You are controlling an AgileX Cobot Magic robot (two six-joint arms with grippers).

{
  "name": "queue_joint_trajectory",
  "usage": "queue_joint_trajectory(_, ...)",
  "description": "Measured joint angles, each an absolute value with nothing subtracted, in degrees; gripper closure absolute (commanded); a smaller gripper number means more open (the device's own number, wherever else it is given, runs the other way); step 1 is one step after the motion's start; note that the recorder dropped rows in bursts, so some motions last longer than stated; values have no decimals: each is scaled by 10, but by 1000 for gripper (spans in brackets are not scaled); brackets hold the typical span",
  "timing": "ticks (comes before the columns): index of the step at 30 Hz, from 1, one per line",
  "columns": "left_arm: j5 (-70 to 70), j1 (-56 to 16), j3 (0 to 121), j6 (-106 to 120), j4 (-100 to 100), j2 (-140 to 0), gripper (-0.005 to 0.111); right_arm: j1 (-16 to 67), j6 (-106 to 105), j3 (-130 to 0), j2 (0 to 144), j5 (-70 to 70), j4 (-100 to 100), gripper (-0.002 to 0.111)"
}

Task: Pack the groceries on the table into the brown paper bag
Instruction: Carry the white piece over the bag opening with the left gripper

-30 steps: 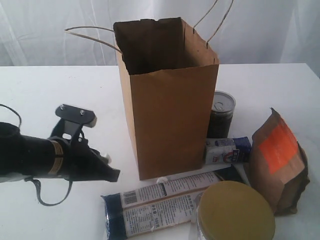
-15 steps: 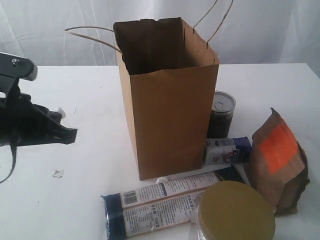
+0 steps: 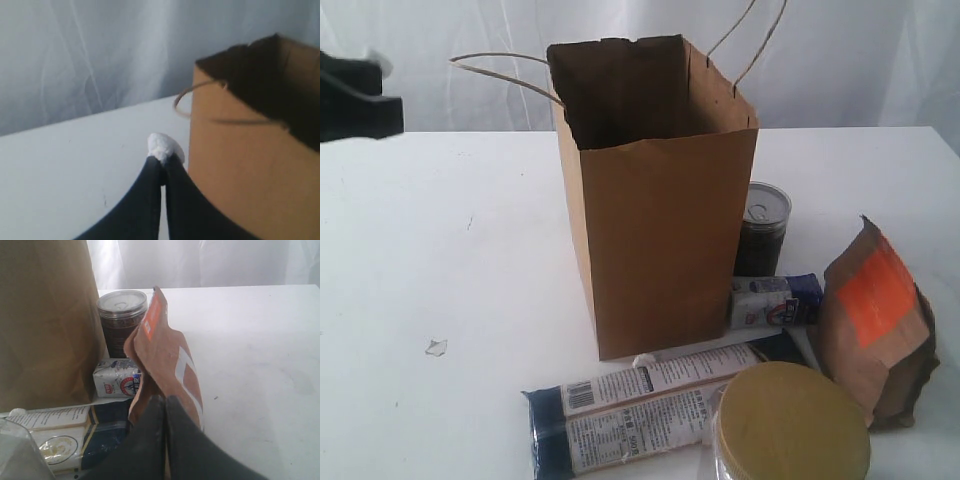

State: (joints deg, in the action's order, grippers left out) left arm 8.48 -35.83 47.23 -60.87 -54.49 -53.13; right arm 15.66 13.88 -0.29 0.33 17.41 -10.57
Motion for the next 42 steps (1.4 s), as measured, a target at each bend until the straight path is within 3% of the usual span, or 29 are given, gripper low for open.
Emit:
queue_joint_trajectory(16,-67,-358,624,-595,-560,-693,107,157,139,-3,3,174,-106,108)
queue_joint_trajectory(42,-109,-358,756,-568,-568,-906,107,157,139,-3,3,174,-106,108)
